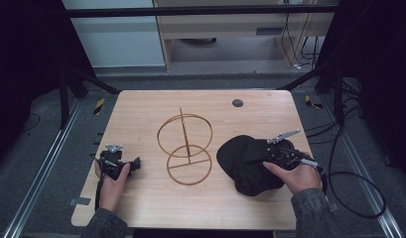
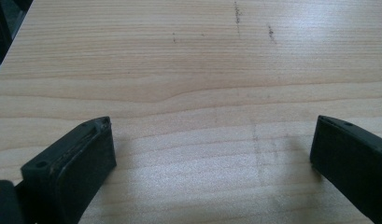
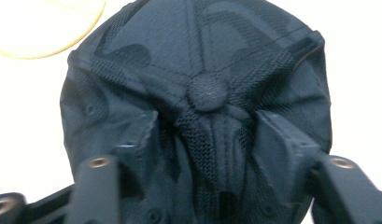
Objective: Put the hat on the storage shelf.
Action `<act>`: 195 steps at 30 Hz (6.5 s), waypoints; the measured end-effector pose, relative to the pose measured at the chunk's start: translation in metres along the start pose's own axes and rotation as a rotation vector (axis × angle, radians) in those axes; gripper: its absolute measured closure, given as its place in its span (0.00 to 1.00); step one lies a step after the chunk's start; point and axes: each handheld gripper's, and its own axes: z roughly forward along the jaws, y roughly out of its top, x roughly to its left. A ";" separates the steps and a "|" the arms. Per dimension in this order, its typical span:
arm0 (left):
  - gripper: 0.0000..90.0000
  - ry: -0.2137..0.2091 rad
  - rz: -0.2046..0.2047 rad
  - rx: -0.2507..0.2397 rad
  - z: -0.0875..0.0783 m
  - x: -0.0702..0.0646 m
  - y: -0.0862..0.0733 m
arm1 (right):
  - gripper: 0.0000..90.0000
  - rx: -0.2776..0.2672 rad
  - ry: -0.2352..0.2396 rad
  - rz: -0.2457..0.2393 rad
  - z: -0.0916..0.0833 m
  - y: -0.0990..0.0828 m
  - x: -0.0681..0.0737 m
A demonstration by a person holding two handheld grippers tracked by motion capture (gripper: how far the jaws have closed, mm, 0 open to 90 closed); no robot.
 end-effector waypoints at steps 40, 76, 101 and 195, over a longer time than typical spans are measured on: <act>0.00 -0.007 0.002 -0.004 0.000 -0.001 0.000 | 0.96 -0.170 0.061 -0.006 -0.119 0.062 -0.018; 0.00 -0.007 0.003 -0.002 0.000 -0.001 0.000 | 0.96 -0.379 0.059 -0.039 -0.160 0.171 0.030; 0.00 -0.006 -0.002 -0.006 0.000 -0.001 0.000 | 0.96 -0.390 0.144 -0.131 -0.149 0.202 0.083; 0.00 -0.014 0.014 0.002 0.000 -0.003 0.000 | 0.96 -0.204 0.229 -0.243 -0.067 0.157 0.145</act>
